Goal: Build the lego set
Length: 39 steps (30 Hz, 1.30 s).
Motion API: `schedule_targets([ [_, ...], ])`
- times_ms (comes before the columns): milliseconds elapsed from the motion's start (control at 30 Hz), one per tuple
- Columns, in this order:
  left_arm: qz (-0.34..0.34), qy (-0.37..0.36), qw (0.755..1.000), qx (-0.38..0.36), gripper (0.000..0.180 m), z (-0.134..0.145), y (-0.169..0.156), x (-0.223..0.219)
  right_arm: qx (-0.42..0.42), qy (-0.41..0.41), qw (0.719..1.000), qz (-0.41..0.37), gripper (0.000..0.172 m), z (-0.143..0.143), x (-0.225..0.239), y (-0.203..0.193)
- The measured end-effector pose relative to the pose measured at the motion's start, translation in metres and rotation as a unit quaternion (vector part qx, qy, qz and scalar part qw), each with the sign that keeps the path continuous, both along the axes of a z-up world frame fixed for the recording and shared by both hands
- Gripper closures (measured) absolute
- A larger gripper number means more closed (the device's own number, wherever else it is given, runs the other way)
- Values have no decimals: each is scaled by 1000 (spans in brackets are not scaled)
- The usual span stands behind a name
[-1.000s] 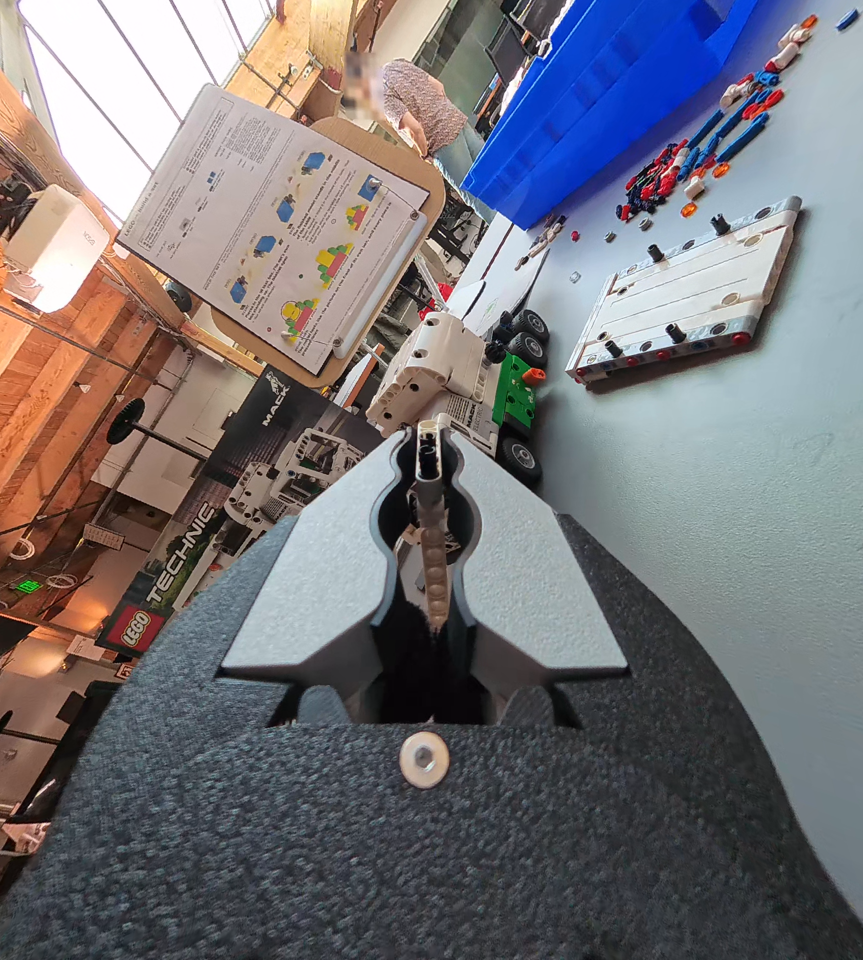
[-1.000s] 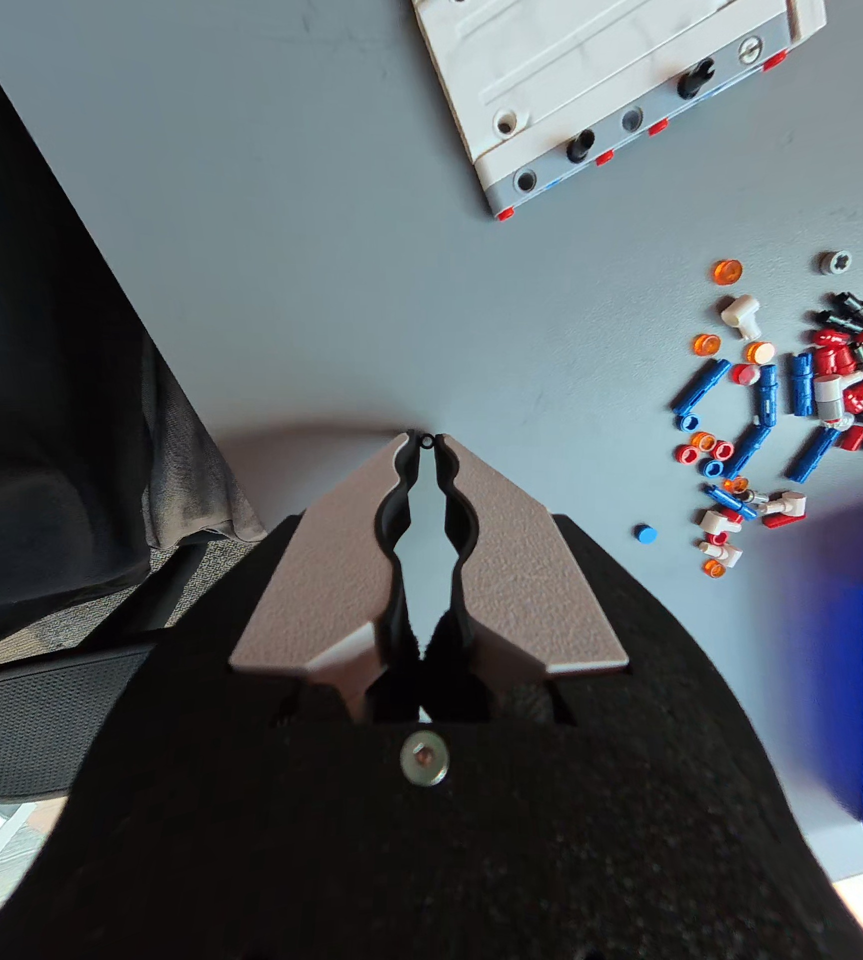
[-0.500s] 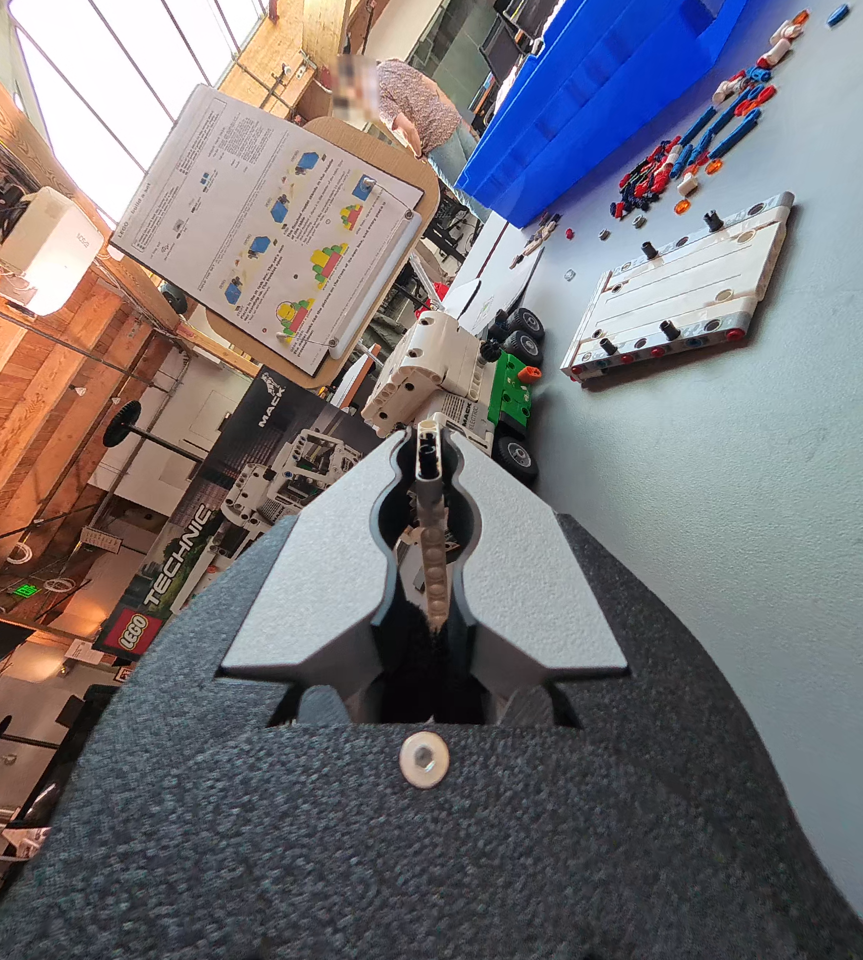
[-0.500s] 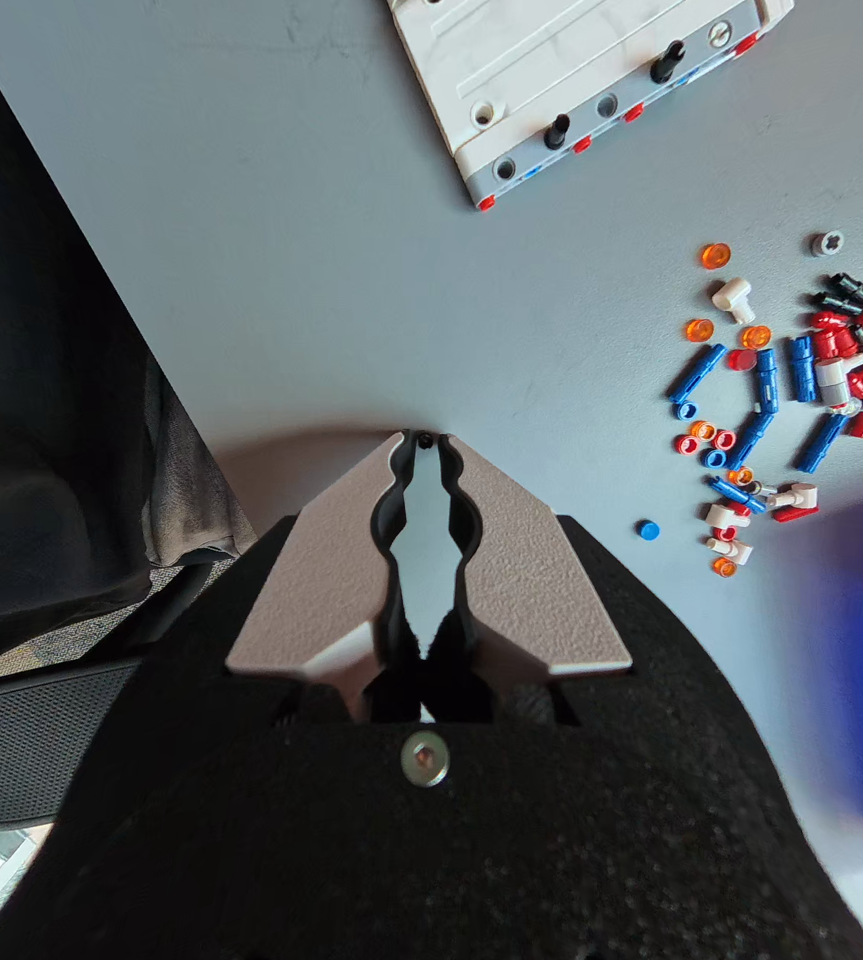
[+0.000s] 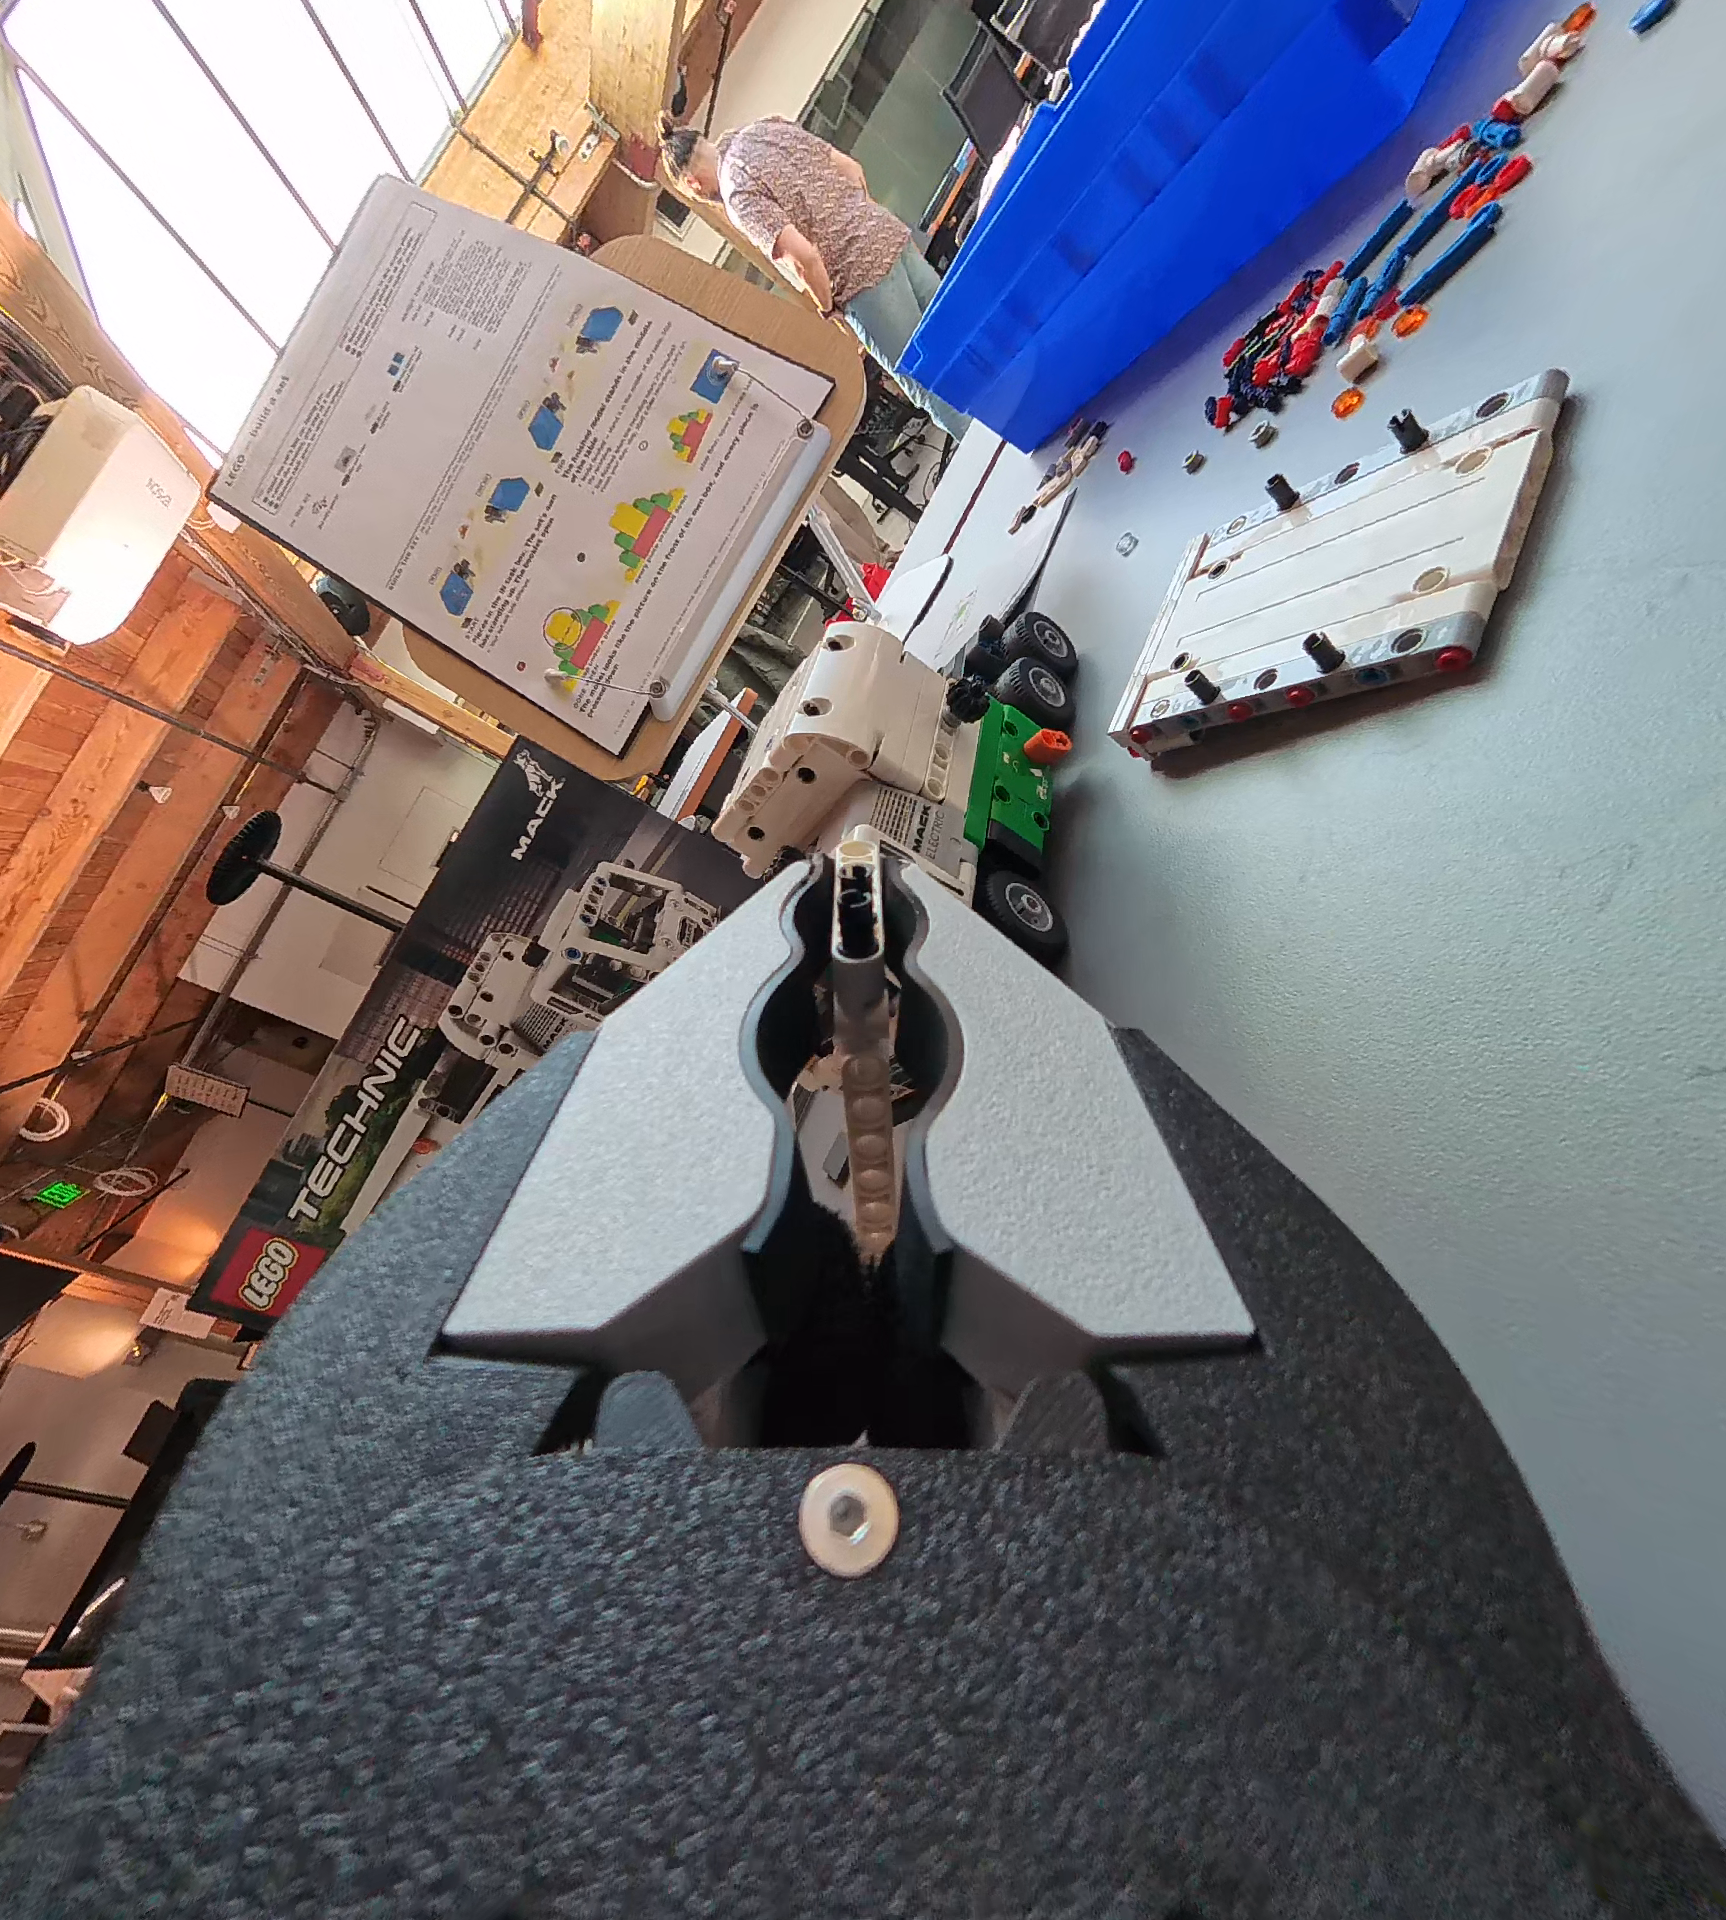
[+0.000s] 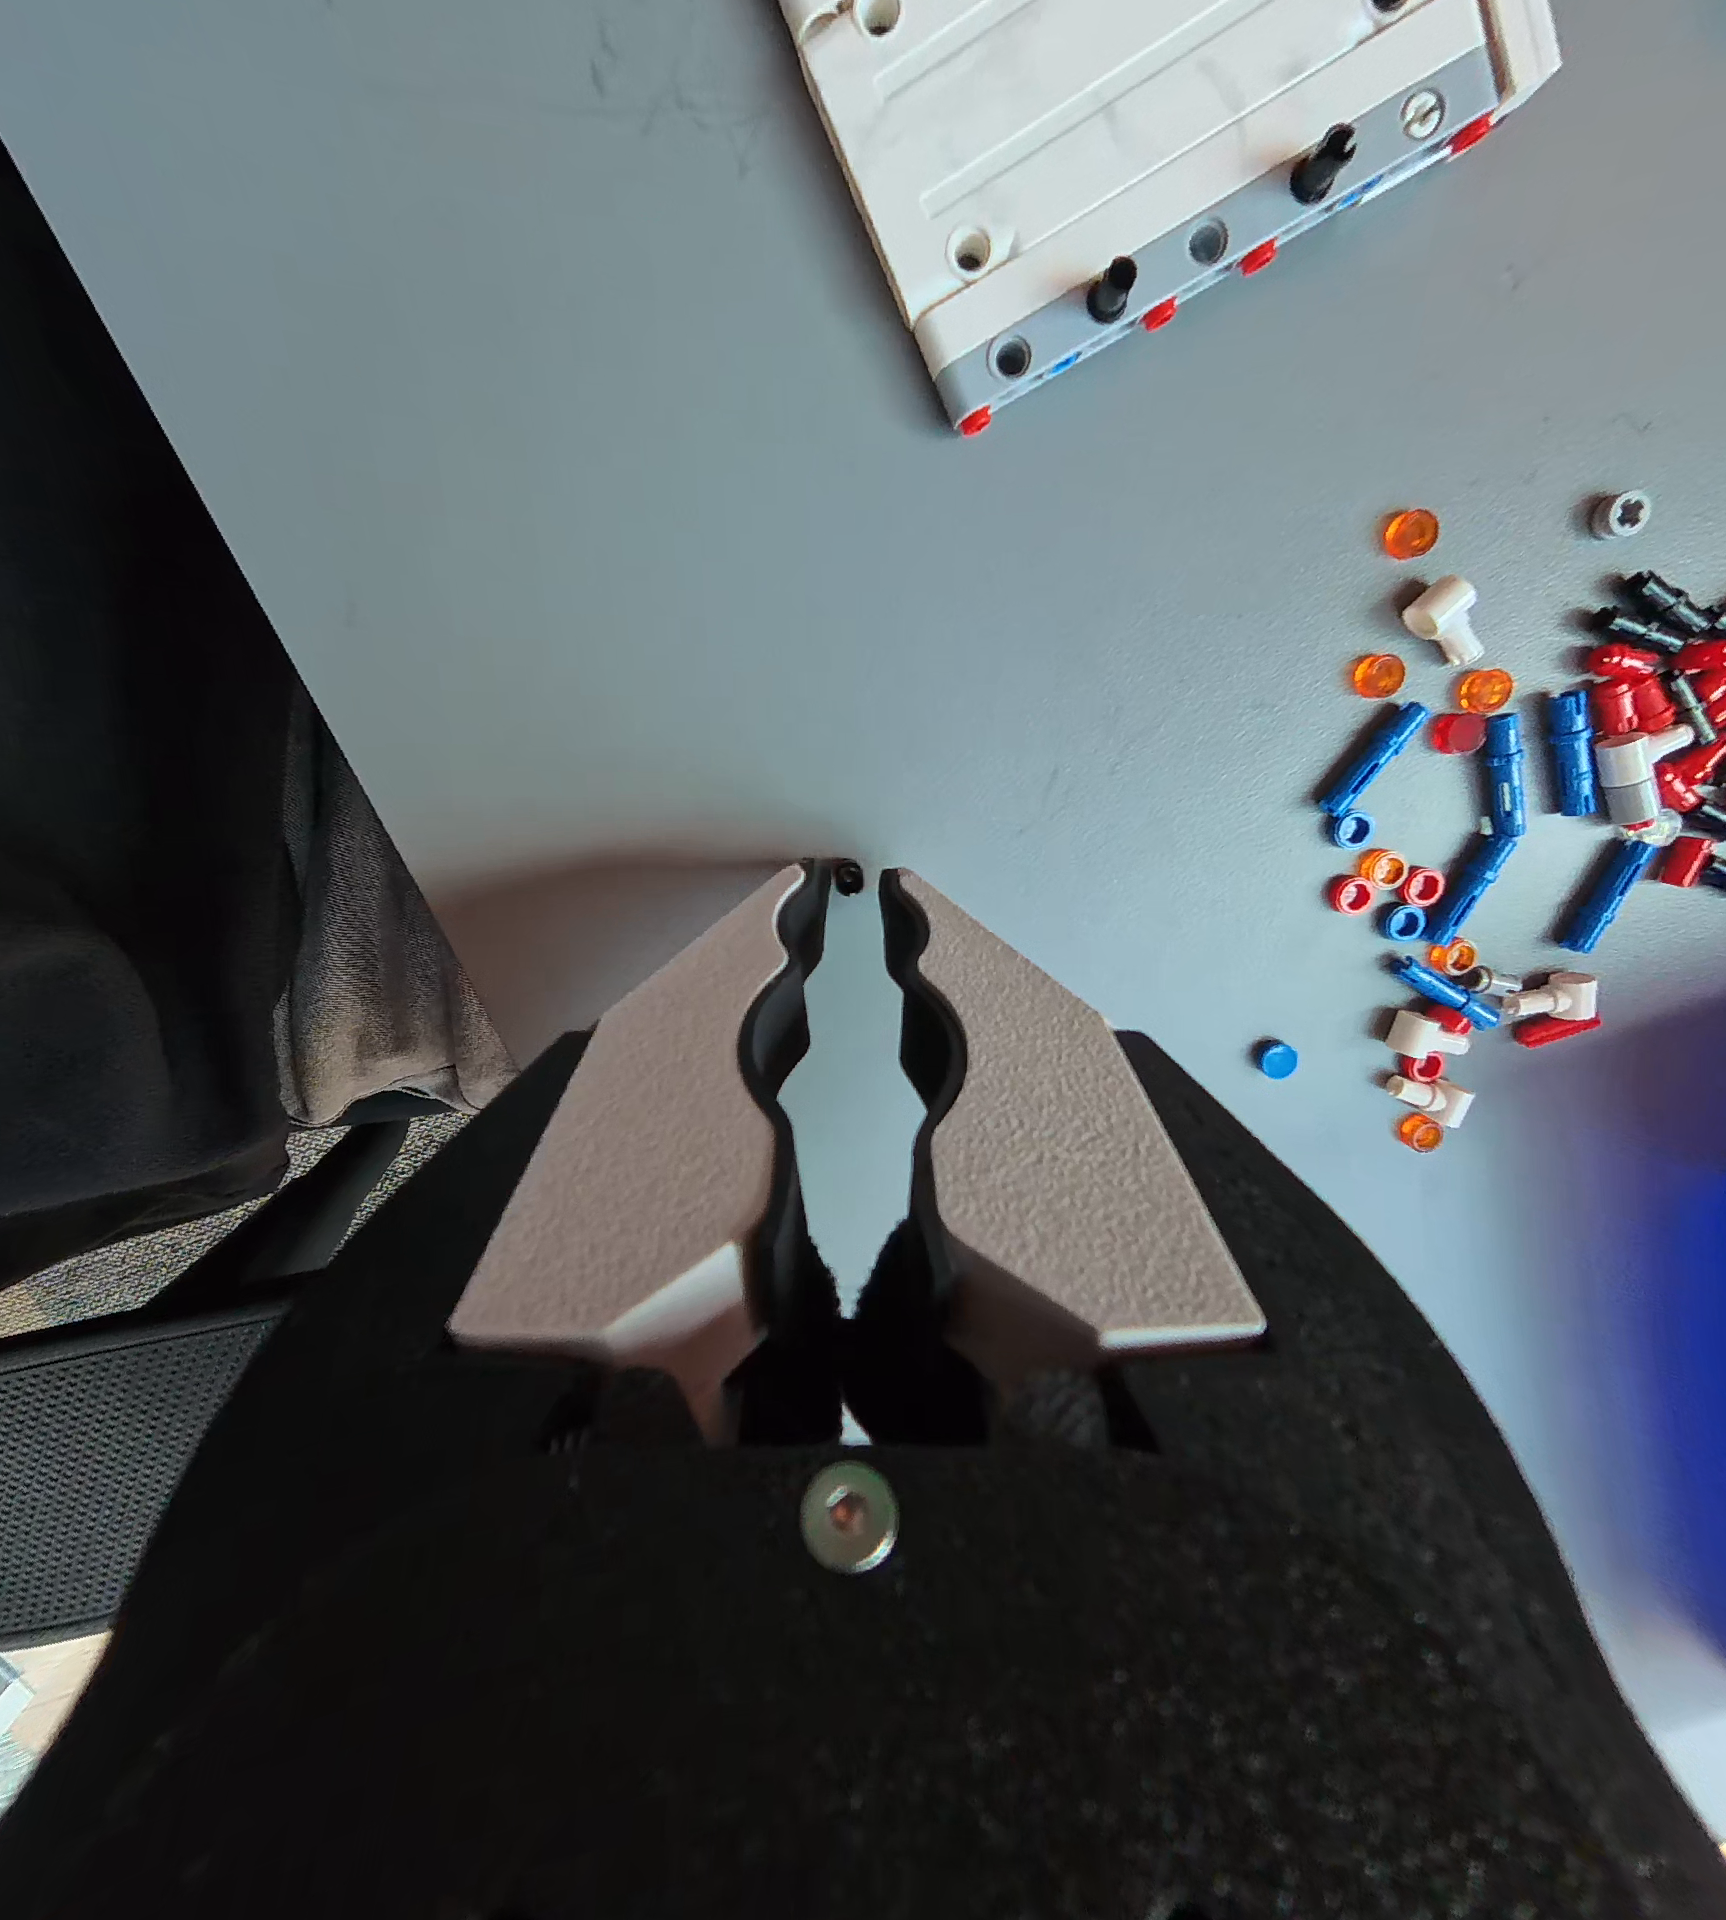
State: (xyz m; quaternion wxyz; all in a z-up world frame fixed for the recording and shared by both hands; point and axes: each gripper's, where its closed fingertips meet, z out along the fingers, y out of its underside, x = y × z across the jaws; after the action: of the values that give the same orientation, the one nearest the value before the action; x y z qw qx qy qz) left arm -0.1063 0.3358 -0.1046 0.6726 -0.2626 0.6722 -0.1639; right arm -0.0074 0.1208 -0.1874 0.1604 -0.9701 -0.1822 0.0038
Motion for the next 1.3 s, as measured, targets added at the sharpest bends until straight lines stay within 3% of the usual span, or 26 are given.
schedule_targets([
  [567, -1, 0, 1000, 0, 174, 0, 0, 0, 10, -6, 1000, 9, 168, 3, -1, 5],
  [733, -7, -22, 1000, -12, 175, 9, -2, -3, 176, 6, 984, 12, 169, 60, -25, 59],
  [833, -10, -32, 999, -37, 174, 15, -1, -5, 334, 70, 940, -16, 168, 108, -69, 115],
  [900, -16, -40, 998, -49, 175, 19, -2, -6, 416, 95, 903, -42, 168, 124, -93, 147],
  [1033, -18, -45, 997, -55, 175, 21, -2, -8, 482, 137, 861, -85, 168, 123, -113, 188],
  [1100, -17, -45, 998, -49, 175, 21, -3, -8, 490, 147, 854, -98, 168, 122, -115, 198],
  [1300, -17, -45, 998, -43, 175, 20, -4, -7, 474, 142, 864, -95, 168, 115, -118, 207],
])
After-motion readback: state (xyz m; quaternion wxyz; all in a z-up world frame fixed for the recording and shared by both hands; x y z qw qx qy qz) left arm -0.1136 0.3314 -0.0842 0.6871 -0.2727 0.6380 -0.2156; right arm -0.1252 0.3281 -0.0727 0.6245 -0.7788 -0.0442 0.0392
